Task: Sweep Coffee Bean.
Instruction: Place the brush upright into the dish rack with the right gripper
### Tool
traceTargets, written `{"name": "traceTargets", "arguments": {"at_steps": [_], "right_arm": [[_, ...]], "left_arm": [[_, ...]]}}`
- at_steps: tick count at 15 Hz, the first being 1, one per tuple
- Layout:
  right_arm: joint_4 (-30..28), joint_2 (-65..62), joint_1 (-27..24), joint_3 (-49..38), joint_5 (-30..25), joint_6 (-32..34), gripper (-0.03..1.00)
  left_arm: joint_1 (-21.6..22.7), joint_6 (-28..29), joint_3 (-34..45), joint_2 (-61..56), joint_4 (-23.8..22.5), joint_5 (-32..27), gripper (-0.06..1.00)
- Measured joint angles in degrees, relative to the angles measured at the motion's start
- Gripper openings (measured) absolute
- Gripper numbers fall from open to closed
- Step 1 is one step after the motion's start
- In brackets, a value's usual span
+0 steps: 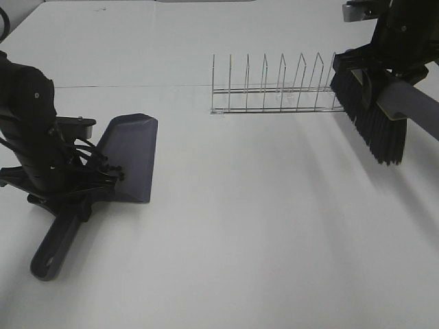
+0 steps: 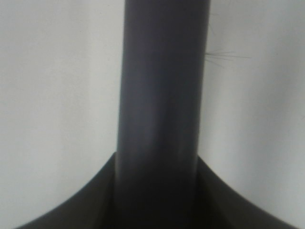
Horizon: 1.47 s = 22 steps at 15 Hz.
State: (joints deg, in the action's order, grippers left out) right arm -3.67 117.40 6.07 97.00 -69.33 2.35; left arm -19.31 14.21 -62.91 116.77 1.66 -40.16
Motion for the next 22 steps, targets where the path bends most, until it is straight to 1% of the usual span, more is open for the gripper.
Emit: {"name": "traceTargets", "arguments": {"at_steps": [3,8,12,14,17,19,22], "right_arm": [[-0.34,2.58,-1.15,-0.52,2.69,0.34,0.26],[-1.09,6.88,-1.32,-0.46,8.25,0.40,0.26],[-4.64,9.80,-1.32,4.81,7.91,2.92,0.26],[-5.79,9.80,-1.32,6.13,5.33,3.04,0.26],[-6.99,9.85,-1.32,6.13,3.38,3.09,0.26],[-7.05,9.91,-1.32,6.13,3.50,3.09,0.26],[-7.05,10.20,-1.32,6.13,6.02,3.09,0.26]], "left_arm": [[0.00,0.00,0.00,0.00,0.00,0.00,0.32],[0.00,-0.06,0.00,0.00,0.00,0.00,0.32],[0.00,-0.17,0.00,0.00,0.00,0.00,0.32],[0.00,-0.17,0.00,0.00,0.00,0.00,0.32],[0.00,-0.17,0.00,0.00,0.00,0.00,0.32],[0.00,-0.17,0.00,0.00,0.00,0.00,0.32],[0.00,-0.23,0.00,0.00,0.00,0.00,0.32]]}}
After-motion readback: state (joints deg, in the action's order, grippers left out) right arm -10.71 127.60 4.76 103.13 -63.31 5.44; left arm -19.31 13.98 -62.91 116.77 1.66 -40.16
